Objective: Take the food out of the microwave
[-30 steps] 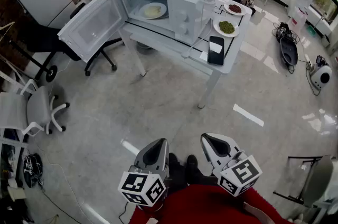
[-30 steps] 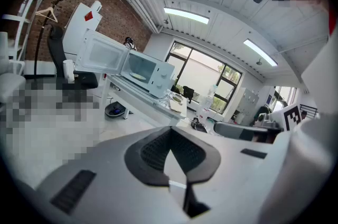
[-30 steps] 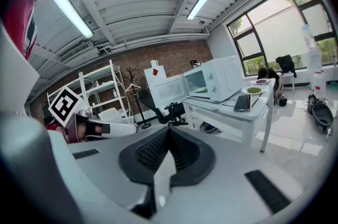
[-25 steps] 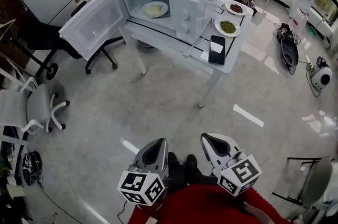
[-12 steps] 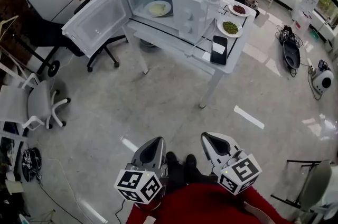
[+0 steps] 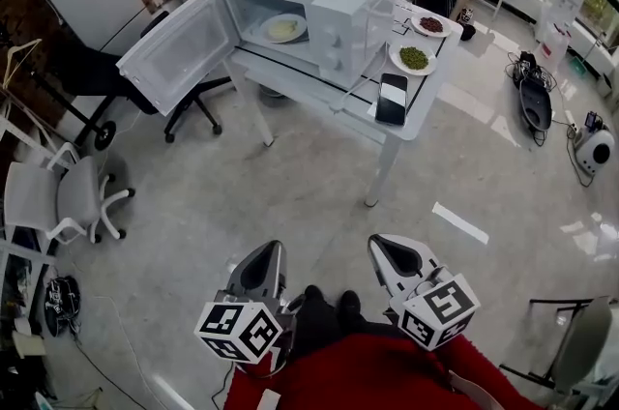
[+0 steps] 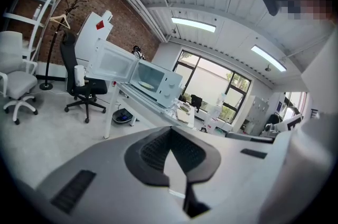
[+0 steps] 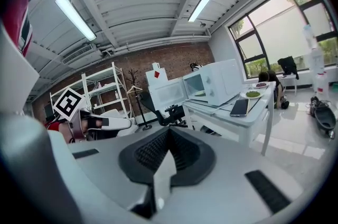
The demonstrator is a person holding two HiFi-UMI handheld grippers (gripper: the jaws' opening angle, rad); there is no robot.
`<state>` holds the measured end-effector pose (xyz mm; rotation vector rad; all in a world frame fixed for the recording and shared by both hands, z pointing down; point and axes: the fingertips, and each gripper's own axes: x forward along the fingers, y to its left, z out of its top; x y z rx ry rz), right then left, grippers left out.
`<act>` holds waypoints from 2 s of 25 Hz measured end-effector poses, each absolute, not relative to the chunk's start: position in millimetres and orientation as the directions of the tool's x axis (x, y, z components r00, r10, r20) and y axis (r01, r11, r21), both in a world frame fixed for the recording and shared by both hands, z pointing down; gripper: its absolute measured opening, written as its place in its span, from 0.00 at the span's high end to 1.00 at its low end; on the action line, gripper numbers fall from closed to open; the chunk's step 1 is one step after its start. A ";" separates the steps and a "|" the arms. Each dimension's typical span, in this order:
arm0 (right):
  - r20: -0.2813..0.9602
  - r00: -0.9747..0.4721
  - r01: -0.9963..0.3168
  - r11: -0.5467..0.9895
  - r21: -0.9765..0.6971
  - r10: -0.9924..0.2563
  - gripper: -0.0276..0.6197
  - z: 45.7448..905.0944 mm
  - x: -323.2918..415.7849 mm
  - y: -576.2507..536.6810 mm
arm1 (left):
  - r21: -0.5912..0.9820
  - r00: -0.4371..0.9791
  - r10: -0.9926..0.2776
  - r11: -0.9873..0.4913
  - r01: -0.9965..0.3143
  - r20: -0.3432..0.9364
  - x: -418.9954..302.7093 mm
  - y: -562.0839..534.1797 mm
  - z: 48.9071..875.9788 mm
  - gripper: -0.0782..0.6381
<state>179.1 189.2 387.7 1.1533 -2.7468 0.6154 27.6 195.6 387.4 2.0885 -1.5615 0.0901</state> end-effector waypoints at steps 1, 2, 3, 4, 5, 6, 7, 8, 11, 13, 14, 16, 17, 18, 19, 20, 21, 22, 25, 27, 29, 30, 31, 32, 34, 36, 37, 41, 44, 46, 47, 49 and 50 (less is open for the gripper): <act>0.236 -0.708 -0.704 0.632 -0.324 -0.666 0.94 385.6 181.1 187.1 | 0.364 0.329 -0.878 -0.197 -0.910 0.348 29.3 192.5 384.2 0.88; 0.229 -0.707 -0.704 0.633 -0.323 -0.669 0.94 383.4 182.8 184.8 | 0.360 0.329 -0.881 -0.200 -0.911 0.341 31.0 189.1 381.0 0.88; 0.223 -0.706 -0.704 0.633 -0.322 -0.672 0.94 381.2 184.1 182.5 | 0.357 0.329 -0.883 -0.204 -0.912 0.335 32.6 185.5 377.7 0.88; 0.218 -0.706 -0.704 0.634 -0.321 -0.674 0.94 379.0 184.8 180.1 | 0.353 0.328 -0.885 -0.207 -0.913 0.329 33.8 182.1 374.6 0.88; 0.212 -0.707 -0.702 0.636 -0.320 -0.674 0.94 376.6 185.1 177.8 | 0.348 0.327 -0.888 -0.209 -0.914 0.325 34.5 178.9 371.8 0.88; 0.207 -0.709 -0.701 0.639 -0.318 -0.674 0.94 374.2 185.1 175.3 | 0.342 0.325 -0.889 -0.211 -0.916 0.322 34.8 175.9 369.5 0.88; 0.202 -0.709 -0.700 0.640 -0.317 -0.675 0.94 372.2 185.0 172.5 | 0.336 0.322 -0.891 -0.211 -0.918 0.320 34.7 173.0 367.9 0.88; 0.198 -0.708 -0.700 0.640 -0.317 -0.677 0.94 370.9 184.9 169.1 | 0.331 0.320 -0.892 -0.211 -0.920 0.320 34.3 169.7 367.0 0.88; 0.199 -0.706 -0.702 0.637 -0.317 -0.680 0.94 370.0 182.7 157.4 | 0.325 0.318 -0.891 -0.211 -0.922 0.324 31.8 158.8 367.5 0.88; 0.199 -0.708 -0.700 0.636 -0.325 -0.678 0.94 370.1 178.9 150.2 | 0.326 0.320 -0.889 -0.212 -0.921 0.327 29.0 151.2 368.8 0.88; 0.199 -0.709 -0.699 0.636 -0.327 -0.677 0.94 369.8 176.3 146.4 | 0.326 0.322 -0.888 -0.214 -0.921 0.328 27.3 147.0 369.5 0.88; 0.202 -0.710 -0.698 0.637 -0.326 -0.675 0.94 369.4 169.6 136.9 | 0.330 0.327 -0.886 -0.217 -0.919 0.329 23.2 137.2 371.1 0.88; 0.204 -0.710 -0.698 0.637 -0.326 -0.674 0.94 369.3 165.2 131.2 | 0.334 0.329 -0.885 -0.217 -0.917 0.329 20.3 131.7 371.8 0.88; 0.205 -0.712 -0.697 0.640 -0.324 -0.672 0.94 368.9 159.8 125.1 | 0.338 0.330 -0.885 -0.217 -0.916 0.329 16.7 125.5 372.5 0.88; 0.206 -0.715 -0.695 0.644 -0.320 -0.668 0.94 368.1 153.6 118.6 | 0.341 0.332 -0.884 -0.217 -0.915 0.328 12.6 118.9 373.1 0.88; 0.207 -0.719 -0.691 0.650 -0.316 -0.664 0.94 367.3 146.9 112.0 | 0.343 0.335 -0.883 -0.219 -0.913 0.328 8.2 111.8 373.7 0.88; 0.208 -0.721 -0.689 0.653 -0.315 -0.660 0.94 366.9 139.8 105.4 | 0.345 0.338 -0.882 -0.221 -0.912 0.329 3.2 104.6 374.3 0.88; 0.210 -0.723 -0.687 0.654 -0.317 -0.658 0.94 367.0 132.3 98.6 | 0.346 0.341 -0.880 -0.223 -0.911 0.331 -2.3 97.2 374.9 0.88; 0.218 -0.727 -0.683 0.656 -0.321 -0.651 0.94 366.1 107.5 74.6 | 0.351 0.348 -0.875 -0.226 -0.909 0.338 -21.2 73.0 375.7 0.88; 0.223 -0.729 -0.681 0.654 -0.329 -0.647 0.94 365.3 91.1 57.7 | 0.358 0.354 -0.870 -0.227 -0.906 0.343 -33.7 56.3 376.1 0.88; 0.231 -0.729 -0.682 0.652 -0.331 -0.645 0.94 364.8 74.7 40.4 | 0.365 0.366 -0.864 -0.235 -0.901 0.346 -45.7 39.2 376.1 0.88; 0.236 -0.729 -0.682 0.653 -0.329 -0.643 0.94 364.4 66.5 32.2 | 0.370 0.373 -0.860 -0.241 -0.898 0.347 -51.4 31.0 376.0 0.88; 0.241 -0.728 -0.683 0.653 -0.328 -0.641 0.94 364.4 58.5 24.5 | 0.373 0.380 -0.857 -0.246 -0.895 0.348 -57.0 23.3 375.9 0.88; 0.245 -0.728 -0.684 0.651 -0.329 -0.641 0.94 364.8 50.6 17.1 | 0.376 0.387 -0.853 -0.250 -0.892 0.350 -62.8 15.8 376.2 0.88; 0.254 -0.722 -0.690 0.645 -0.328 -0.643 0.94 366.2 36.0 1.6 | 0.382 0.398 -0.847 -0.258 -0.888 0.353 -74.2 0.1 377.9 0.88; 0.262 -0.712 -0.700 0.636 -0.325 -0.651 0.94 367.8 24.2 -13.3 | 0.392 0.414 -0.839 -0.269 -0.880 0.353 -83.7 -15.1 380.2 0.88; 0.265 -0.706 -0.706 0.629 -0.324 -0.656 0.94 367.9 19.1 -19.7 | 0.398 0.422 -0.835 -0.275 -0.875 0.352 -87.9 -21.7 380.7 0.88; 0.277 -0.681 -0.731 0.604 -0.318 -0.678 0.94 361.4 1.6 -43.2 | 0.417 0.462 -0.816 -0.307 -0.855 0.347 -101.4 -47.2 375.1 0.88; 0.280 -0.667 -0.744 0.594 -0.306 -0.691 0.94 362.3 1.7 -55.1 | 0.417 0.487 -0.804 -0.334 -0.845 0.343 -98.1 -62.2 376.5 0.88; 0.284 -0.659 -0.751 0.589 -0.297 -0.696 0.94 367.0 5.8 -60.5 | 0.417 0.498 -0.799 -0.348 -0.840 0.337 -91.9 -71.2 379.7 0.88; 0.289 -0.655 -0.754 0.588 -0.292 -0.698 0.94 369.0 6.1 -63.7 | 0.419 0.504 -0.797 -0.354 -0.836 0.333 -90.3 -76.3 380.4 0.88; 0.297 -0.649 -0.760 0.582 -0.288 -0.700 0.94 371.4 3.7 -71.5 | 0.424 0.513 -0.794 -0.362 -0.830 0.327 -90.2 -87.7 380.1 0.88; 0.301 -0.647 -0.762 0.580 -0.287 -0.701 0.94 371.9 2.1 -75.6 | 0.426 0.516 -0.792 -0.364 -0.828 0.326 -90.3 -93.4 380.0 0.88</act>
